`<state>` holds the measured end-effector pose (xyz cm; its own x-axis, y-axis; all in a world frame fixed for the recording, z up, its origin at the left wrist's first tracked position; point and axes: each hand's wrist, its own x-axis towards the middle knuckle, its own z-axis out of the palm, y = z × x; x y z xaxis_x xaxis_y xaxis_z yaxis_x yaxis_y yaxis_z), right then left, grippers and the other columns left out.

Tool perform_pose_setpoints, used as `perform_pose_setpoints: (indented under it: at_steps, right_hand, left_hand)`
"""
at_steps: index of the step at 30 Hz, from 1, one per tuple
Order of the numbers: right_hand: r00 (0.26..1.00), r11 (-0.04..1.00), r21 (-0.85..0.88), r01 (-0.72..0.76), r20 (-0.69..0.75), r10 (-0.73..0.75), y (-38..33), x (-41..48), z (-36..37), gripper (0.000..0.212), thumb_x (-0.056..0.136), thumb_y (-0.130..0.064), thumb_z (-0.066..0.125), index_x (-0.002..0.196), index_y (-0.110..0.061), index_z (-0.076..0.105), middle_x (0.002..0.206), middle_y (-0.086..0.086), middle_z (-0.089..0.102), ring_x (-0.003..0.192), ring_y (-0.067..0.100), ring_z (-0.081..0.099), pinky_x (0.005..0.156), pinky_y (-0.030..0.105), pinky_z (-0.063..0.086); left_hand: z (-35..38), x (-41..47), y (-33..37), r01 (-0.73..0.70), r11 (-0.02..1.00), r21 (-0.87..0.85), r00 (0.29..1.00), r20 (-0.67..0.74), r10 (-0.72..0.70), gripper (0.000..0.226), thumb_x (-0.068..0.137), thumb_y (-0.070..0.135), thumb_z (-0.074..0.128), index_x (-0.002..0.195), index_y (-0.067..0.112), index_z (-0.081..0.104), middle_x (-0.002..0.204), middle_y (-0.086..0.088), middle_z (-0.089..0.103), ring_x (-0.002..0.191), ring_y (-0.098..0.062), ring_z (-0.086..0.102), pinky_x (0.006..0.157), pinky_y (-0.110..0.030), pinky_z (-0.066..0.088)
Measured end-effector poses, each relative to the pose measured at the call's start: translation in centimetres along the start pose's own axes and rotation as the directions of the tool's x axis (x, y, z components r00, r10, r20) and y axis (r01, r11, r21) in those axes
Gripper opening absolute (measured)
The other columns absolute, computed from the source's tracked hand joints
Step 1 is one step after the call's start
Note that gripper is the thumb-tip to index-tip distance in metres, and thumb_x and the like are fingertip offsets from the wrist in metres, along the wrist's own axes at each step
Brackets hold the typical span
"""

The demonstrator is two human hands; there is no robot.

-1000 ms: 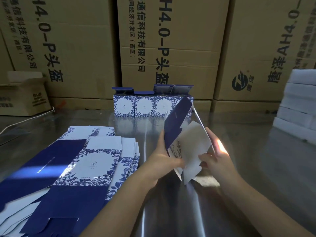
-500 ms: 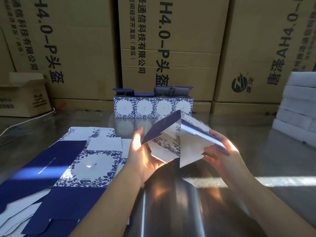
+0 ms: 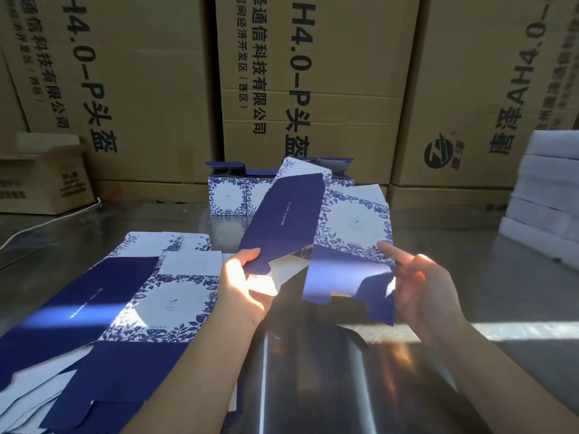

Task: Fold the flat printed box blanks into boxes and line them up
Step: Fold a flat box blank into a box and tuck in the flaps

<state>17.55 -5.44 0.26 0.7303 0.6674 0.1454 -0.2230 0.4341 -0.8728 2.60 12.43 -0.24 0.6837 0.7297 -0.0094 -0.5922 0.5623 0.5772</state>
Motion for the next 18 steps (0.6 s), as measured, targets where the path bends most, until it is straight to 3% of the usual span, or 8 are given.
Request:
perform_pose_setpoints:
  at_steps: [3,6,9,10,12,15,17,18]
  right_hand:
    - [0.999,1.0,0.006,-0.002,-0.033,0.002,-0.3,0.0,-0.2,0.028,0.091,-0.001,0.046,0.102,-0.018,0.066,0.081,-0.002,0.073,0.059,0.012,0.067,0.049,0.024,0.049]
    - [0.997,0.997,0.073,-0.025,-0.077,0.03,-0.7,0.1,-0.7,0.039,0.093,-0.002,0.045,0.118,-0.029,0.056,0.091,-0.005,0.075,0.056,0.011,0.067,0.042,0.019,0.047]
    - [0.995,0.997,0.058,-0.049,-0.087,0.054,-1.5,0.0,-1.1,0.047,0.094,-0.01,0.043,0.137,-0.03,0.043,0.098,-0.006,0.074,0.057,0.013,0.068,0.041,0.016,0.043]
    - [0.996,0.997,0.049,-0.06,-0.065,0.064,-1.7,0.0,-1.2,0.048,0.094,-0.012,0.042,0.14,-0.026,0.041,0.104,-0.003,0.073,0.064,0.015,0.07,0.045,0.018,0.046]
    - [0.995,0.995,0.054,-0.081,-0.054,0.084,-2.1,0.2,-1.5,0.046,0.092,-0.014,0.04,0.137,-0.019,0.046,0.117,0.003,0.068,0.078,0.019,0.069,0.061,0.023,0.049]
    - [0.991,0.989,0.12,-0.092,-0.089,0.103,-1.8,0.1,-1.7,0.042,0.089,-0.017,0.044,0.129,-0.014,0.055,0.127,0.009,0.063,0.103,0.028,0.059,0.086,0.036,0.039]
    - [0.993,0.989,0.125,-0.086,-0.068,0.095,-1.6,0.0,-1.4,0.039,0.09,-0.021,0.047,0.126,-0.013,0.057,0.122,0.007,0.065,0.104,0.028,0.06,0.079,0.037,0.042]
    - [0.995,0.99,0.126,-0.066,-0.065,0.075,-1.6,-0.1,-1.2,0.033,0.09,-0.022,0.049,0.12,-0.011,0.06,0.114,0.004,0.066,0.095,0.024,0.064,0.07,0.032,0.046]
  left_hand:
    - [0.1,-0.1,-0.2,-0.044,0.999,0.004,0.999,0.03,0.043,0.032,0.092,0.023,0.046,0.106,0.007,0.069,0.111,-0.013,0.069,0.105,-0.032,0.064,0.1,-0.044,0.046]
    - [-0.2,0.0,-0.2,-0.013,0.996,-0.087,0.994,0.108,0.023,0.05,0.09,0.046,0.04,0.087,0.01,0.075,0.09,-0.01,0.07,0.074,-0.026,0.068,0.067,-0.03,0.056]
    - [-0.4,0.0,0.1,0.028,0.998,-0.052,0.993,0.118,-0.021,0.054,0.089,0.054,0.039,0.105,0.012,0.069,0.102,-0.011,0.07,0.082,-0.029,0.069,0.076,-0.035,0.054]
    - [-0.3,0.1,0.1,0.049,0.998,-0.031,0.994,0.101,-0.046,0.052,0.089,0.052,0.04,0.107,0.011,0.067,0.102,-0.011,0.07,0.082,-0.029,0.069,0.075,-0.036,0.055]
    - [0.1,0.2,0.0,0.101,0.99,0.094,0.994,0.037,-0.105,0.039,0.092,0.042,0.046,0.096,0.009,0.066,0.083,-0.009,0.072,0.064,-0.025,0.07,0.054,-0.034,0.057]
    - [0.5,0.1,-0.8,0.245,0.897,0.368,0.966,-0.17,-0.194,0.018,0.09,0.024,0.056,0.093,0.008,0.065,0.062,-0.008,0.069,0.044,-0.022,0.064,0.038,-0.029,0.051]
    - [0.3,-0.1,-1.5,0.283,0.879,0.385,0.956,-0.186,-0.226,0.017,0.09,0.016,0.054,0.1,0.005,0.064,0.064,-0.009,0.07,0.045,-0.022,0.065,0.038,-0.028,0.05]
    - [0.2,-0.2,-1.7,0.267,0.892,0.365,0.963,-0.146,-0.228,0.019,0.091,0.014,0.051,0.104,0.004,0.063,0.067,-0.009,0.071,0.048,-0.022,0.066,0.038,-0.028,0.05]
